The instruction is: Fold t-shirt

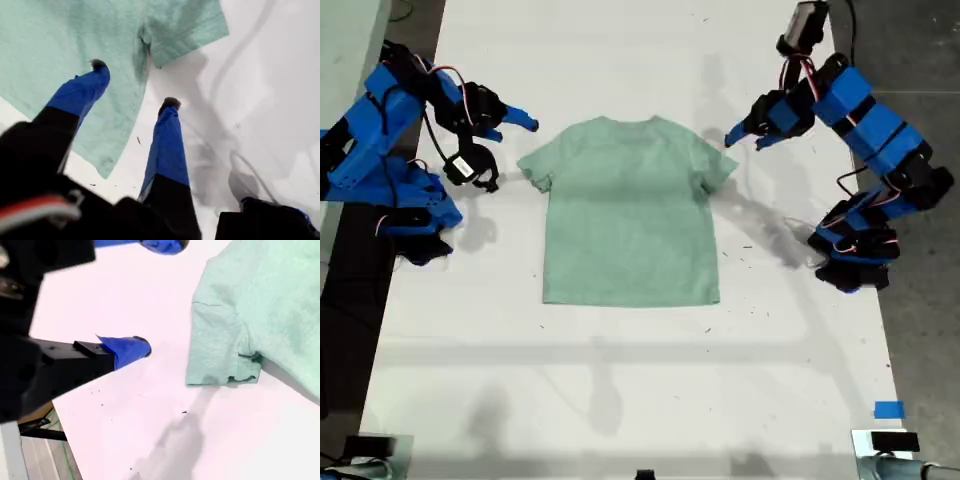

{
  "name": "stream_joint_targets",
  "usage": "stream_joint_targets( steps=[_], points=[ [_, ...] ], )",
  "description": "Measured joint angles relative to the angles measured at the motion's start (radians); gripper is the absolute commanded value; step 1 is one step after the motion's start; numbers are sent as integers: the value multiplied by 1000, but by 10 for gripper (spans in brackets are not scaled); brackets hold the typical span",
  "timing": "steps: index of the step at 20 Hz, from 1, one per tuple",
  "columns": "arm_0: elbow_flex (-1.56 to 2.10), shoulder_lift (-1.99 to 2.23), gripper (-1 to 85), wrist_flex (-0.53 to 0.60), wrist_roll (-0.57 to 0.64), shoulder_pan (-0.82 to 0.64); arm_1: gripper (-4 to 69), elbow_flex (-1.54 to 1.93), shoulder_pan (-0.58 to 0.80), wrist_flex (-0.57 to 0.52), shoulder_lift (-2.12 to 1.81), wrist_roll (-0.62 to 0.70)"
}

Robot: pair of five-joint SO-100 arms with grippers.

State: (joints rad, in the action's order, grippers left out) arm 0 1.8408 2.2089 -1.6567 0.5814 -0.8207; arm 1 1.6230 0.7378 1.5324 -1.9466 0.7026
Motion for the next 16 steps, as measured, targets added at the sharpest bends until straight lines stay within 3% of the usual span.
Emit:
stream_joint_targets(
  steps=[4,8,16],
  points=[
    [-2,-54,388,23,20,-17,356,-44,38,-9,100,101],
    [72,-63,390,97,46,-40,346,-38,64,-97,196,181],
    [170,-69,385,176,49,-58,348,164,152,-428,402,333]
  ],
)
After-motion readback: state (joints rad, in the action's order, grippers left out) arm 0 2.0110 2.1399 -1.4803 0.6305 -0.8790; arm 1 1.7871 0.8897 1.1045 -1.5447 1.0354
